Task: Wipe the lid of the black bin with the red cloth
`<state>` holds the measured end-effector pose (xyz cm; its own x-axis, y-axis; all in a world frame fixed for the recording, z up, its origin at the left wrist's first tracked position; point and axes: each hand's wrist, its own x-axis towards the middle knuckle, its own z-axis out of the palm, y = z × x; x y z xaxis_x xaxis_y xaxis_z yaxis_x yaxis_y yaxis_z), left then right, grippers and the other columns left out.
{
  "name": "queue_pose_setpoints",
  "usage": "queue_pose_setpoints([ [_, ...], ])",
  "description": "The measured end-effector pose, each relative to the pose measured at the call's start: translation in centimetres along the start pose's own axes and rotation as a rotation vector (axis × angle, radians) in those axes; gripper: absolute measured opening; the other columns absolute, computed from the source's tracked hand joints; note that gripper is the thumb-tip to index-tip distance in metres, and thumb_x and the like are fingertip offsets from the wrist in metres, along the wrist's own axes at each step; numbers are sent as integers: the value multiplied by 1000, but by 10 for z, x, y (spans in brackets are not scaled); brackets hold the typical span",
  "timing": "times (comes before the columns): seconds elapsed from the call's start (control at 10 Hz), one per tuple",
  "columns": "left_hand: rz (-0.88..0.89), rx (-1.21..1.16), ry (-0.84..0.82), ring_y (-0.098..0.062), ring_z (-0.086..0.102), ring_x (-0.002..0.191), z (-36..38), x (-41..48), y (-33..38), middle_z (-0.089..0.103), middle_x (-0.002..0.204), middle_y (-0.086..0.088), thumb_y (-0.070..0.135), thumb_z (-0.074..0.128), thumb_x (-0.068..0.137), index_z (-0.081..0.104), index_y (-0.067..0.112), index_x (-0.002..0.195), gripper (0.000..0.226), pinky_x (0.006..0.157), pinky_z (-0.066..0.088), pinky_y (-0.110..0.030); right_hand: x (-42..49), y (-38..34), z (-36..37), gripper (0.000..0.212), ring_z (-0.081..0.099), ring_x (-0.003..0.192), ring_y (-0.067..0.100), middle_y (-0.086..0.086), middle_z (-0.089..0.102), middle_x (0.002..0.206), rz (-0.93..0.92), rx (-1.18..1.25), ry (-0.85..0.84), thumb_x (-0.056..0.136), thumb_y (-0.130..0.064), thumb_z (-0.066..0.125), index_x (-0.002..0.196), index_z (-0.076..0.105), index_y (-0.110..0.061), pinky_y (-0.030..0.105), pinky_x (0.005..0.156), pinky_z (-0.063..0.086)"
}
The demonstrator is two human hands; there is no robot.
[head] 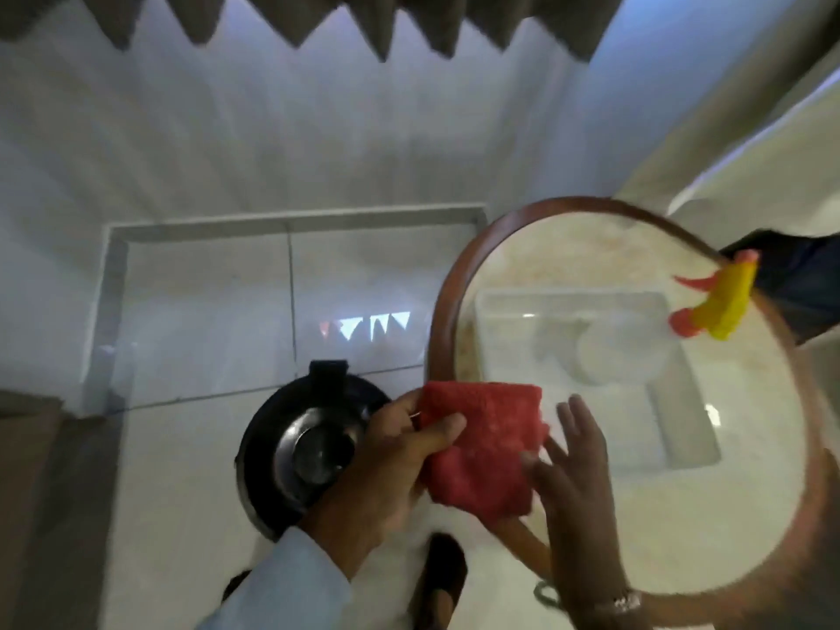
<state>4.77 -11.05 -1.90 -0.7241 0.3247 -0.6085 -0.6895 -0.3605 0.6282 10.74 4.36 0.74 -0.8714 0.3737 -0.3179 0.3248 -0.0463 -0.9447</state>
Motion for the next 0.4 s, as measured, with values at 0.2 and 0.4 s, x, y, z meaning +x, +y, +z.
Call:
queue_pose_setpoints([
  [0.2, 81, 475, 195, -21, 60, 115, 90, 41, -8, 63, 124, 1, 14, 59, 91, 53, 23, 130, 41, 98, 52, -41, 78, 16, -58, 54, 70, 88, 27, 7, 73, 97, 195, -78, 155, 79, -2, 70, 123, 53, -28, 40, 70, 62],
  [0.4, 344, 619, 361, -8, 58, 113, 91, 6, 13, 62, 132, 0, 6, 54, 93, 55, 16, 134, 42, 89, 43, -12, 95, 16, -53, 68, 61, 107, 35, 19, 65, 121, 204, -660, 62, 77, -12, 74, 138, 43, -18, 41, 96, 50],
])
